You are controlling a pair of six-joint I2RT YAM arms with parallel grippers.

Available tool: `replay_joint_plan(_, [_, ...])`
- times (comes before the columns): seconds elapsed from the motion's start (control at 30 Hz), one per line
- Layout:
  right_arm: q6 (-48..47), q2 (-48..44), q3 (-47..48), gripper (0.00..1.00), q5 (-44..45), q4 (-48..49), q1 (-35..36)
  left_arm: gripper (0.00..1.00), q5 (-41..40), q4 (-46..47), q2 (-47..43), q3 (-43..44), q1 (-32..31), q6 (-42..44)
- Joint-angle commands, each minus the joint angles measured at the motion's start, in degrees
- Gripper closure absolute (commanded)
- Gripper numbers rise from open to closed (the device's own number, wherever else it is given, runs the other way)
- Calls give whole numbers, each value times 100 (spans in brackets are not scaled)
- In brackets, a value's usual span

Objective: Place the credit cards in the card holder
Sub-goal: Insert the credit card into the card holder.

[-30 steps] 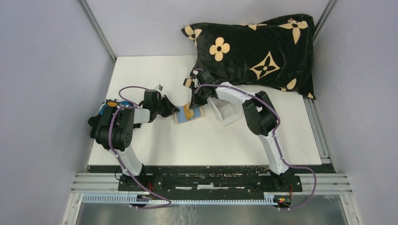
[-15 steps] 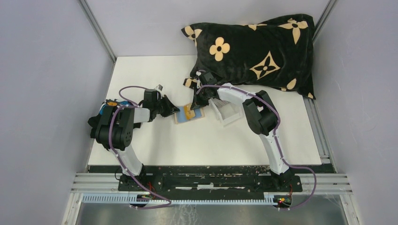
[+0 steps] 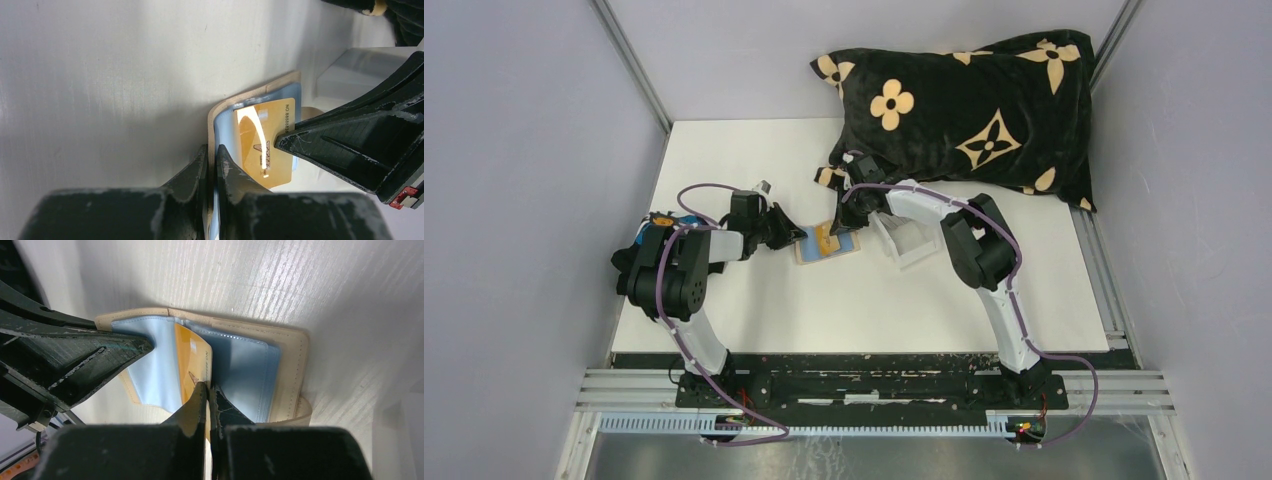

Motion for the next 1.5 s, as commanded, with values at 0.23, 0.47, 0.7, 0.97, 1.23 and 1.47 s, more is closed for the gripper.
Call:
replay_joint_plan(0.23, [193,-27,-239,99,437,-197,329,87,-388,-541,171,-248,-90,60])
replay_joint_plan(0.47, [475,41,-344,99,146,72,320,87,-544,-1061,246,-43,-188,15])
replay_joint_plan(0.7, [474,93,-431,99,48,142,318,87,-677,-1341,165,-10,-235,-19])
replay_joint_plan(0.97, [231,41,-482,99,-5,53,319,85,-746,-1570,131,91,-237,-3])
replay_joint_plan(1.23, [171,131,-364,99,-74,-33,319,80,-787,-1725,1,140,-235,-11])
replay_joint_plan(1.47, [123,217,-298,99,-67,-135,319,75,-863,-1855,-152,257,-239,-35])
